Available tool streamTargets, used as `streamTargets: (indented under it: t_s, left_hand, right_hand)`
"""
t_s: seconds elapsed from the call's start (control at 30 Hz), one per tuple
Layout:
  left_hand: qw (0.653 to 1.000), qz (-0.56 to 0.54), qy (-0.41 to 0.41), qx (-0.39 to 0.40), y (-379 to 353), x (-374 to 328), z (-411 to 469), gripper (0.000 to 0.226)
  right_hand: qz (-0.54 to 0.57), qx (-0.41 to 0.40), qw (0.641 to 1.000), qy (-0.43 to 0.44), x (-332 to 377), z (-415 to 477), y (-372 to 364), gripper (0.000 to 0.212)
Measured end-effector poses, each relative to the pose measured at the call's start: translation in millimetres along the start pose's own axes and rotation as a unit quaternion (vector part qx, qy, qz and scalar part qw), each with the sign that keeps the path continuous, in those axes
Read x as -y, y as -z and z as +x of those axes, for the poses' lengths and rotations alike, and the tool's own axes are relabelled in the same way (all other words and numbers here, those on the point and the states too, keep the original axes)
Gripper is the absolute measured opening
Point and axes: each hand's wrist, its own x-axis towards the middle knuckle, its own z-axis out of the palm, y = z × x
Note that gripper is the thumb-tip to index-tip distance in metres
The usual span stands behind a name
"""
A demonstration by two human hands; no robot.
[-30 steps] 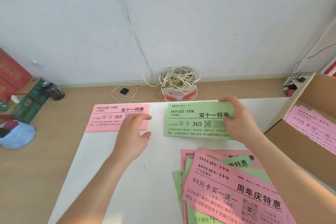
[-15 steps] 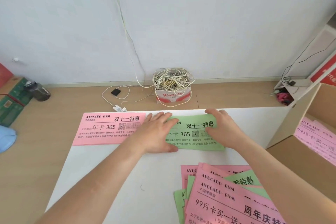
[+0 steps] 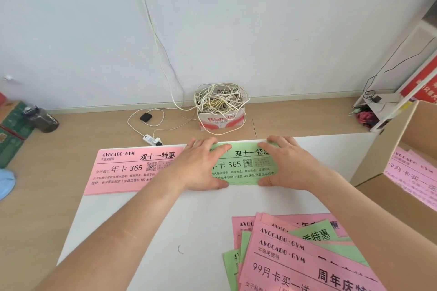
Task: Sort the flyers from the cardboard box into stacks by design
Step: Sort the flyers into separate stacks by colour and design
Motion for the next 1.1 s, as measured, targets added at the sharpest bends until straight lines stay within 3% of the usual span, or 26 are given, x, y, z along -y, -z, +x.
streamTargets:
  t_s: [0.27,0.53,0.73,1.1]
  left_hand:
    - [1.000,0.004,0.014,0.017,2,-12,-3,0.087]
    - [1.000,0.026,0.011,0.007,1,-21,-7,0.081]
    - [0.999,-0.013,0.014,0.037,-2,-25,-5,0.089]
    - [0.999,0.022,0.010,0.038,4,-42,16,0.087]
  right_hand:
    - [0.010,0.022,1.000,0.001,-5,-4,2,0.100]
    - [-0.010,0.008,1.000,0.021,0,-14,3,0.072]
    - [-0.009,0.027,1.000,-0.005,1,-24,0,0.086]
    - [0.055,-0.048,0.997,-0.023,-5,-40,-9,0.062]
